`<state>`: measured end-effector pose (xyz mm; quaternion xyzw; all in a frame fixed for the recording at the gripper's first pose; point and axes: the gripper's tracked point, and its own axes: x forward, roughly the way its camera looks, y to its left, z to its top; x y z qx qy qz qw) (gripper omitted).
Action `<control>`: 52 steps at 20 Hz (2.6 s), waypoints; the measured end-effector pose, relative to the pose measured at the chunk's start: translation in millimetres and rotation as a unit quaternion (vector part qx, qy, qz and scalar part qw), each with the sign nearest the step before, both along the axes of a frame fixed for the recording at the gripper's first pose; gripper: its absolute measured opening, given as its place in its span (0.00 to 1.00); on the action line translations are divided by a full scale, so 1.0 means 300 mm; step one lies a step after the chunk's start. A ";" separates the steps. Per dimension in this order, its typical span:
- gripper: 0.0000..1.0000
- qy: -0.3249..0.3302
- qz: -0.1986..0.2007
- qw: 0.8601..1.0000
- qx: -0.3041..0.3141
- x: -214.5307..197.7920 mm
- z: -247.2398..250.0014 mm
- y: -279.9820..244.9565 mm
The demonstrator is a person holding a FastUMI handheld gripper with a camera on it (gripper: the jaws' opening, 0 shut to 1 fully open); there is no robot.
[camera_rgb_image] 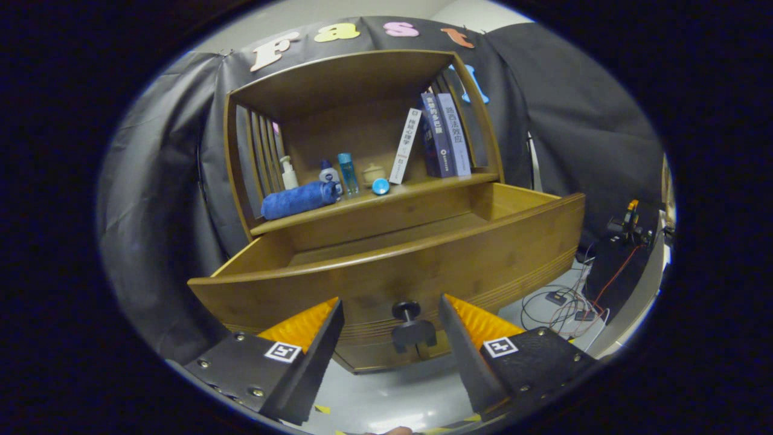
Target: Pull open the drawer, take out the items inside it, and place them on the countertop above the cabinet.
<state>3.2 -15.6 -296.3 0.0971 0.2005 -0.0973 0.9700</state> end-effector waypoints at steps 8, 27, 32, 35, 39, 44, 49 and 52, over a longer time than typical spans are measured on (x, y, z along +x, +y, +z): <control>0.94 0.026 0.015 0.999 -0.018 0.033 -0.058 0.005; 0.94 0.042 0.052 0.998 -0.023 0.058 -0.082 -0.002; 0.94 0.049 0.065 0.996 -0.027 0.080 -0.082 -0.023; 0.94 0.048 0.066 0.996 -0.026 0.096 -0.080 -0.035; 0.94 0.049 0.067 0.996 -0.024 0.114 -0.081 -0.035; 0.94 0.048 0.065 0.997 -0.019 0.179 -0.088 -0.037; 0.94 0.041 0.049 0.998 -0.004 0.302 -0.105 -0.015; 0.94 0.041 0.048 0.998 0.000 0.359 -0.107 -0.020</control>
